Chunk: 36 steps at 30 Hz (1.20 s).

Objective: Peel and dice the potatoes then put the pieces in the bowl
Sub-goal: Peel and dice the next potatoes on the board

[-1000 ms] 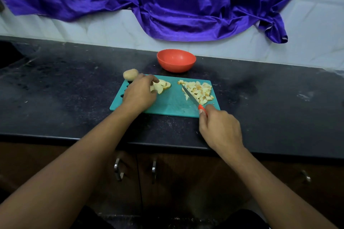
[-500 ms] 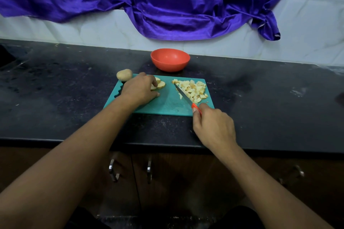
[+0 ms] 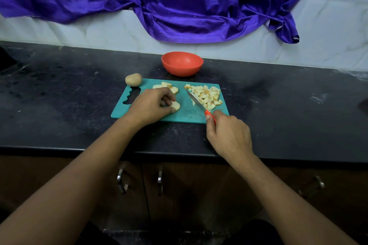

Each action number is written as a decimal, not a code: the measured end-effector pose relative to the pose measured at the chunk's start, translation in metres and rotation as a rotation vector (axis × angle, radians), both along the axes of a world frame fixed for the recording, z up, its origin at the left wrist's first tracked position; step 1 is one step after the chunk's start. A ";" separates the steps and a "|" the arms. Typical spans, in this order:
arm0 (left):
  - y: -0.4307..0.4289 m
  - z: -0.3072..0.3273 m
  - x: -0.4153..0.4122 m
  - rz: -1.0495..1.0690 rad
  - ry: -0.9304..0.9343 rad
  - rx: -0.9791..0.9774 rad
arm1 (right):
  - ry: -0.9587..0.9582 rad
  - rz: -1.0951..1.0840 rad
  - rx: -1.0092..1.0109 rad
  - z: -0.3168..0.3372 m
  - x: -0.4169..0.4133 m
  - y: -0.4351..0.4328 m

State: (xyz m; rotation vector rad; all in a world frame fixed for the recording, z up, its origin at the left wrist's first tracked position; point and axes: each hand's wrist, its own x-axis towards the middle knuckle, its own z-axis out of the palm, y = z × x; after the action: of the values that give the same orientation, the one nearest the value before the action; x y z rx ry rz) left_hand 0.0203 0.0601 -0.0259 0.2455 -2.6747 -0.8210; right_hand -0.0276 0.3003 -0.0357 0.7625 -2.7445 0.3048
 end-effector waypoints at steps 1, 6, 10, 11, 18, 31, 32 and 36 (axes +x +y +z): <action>0.001 -0.001 0.003 -0.036 0.014 0.052 | 0.007 -0.001 -0.004 0.000 0.001 0.000; 0.011 -0.011 0.009 0.099 0.103 -0.018 | 0.022 0.016 -0.021 0.000 0.002 0.001; 0.016 -0.011 0.005 0.145 0.054 -0.112 | 0.007 0.042 -0.023 0.001 0.001 0.002; 0.016 -0.010 0.005 0.143 0.053 -0.106 | 0.001 0.048 -0.028 0.001 0.002 0.002; 0.010 -0.011 0.012 0.119 0.092 0.076 | -0.083 0.086 -0.057 0.004 0.005 -0.002; 0.007 -0.013 0.014 0.132 0.083 0.023 | -0.209 0.102 -0.080 0.014 0.016 -0.028; 0.007 -0.013 0.014 0.132 0.090 0.047 | -0.210 0.106 -0.084 0.014 0.016 -0.027; 0.007 -0.016 0.014 0.182 0.128 0.008 | -0.217 0.109 -0.077 0.016 0.017 -0.027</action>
State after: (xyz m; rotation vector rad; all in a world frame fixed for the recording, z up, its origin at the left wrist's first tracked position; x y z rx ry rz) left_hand 0.0342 0.0676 -0.0417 0.4166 -2.4871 -0.7644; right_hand -0.0103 0.2729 -0.0199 0.9082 -2.8758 0.5421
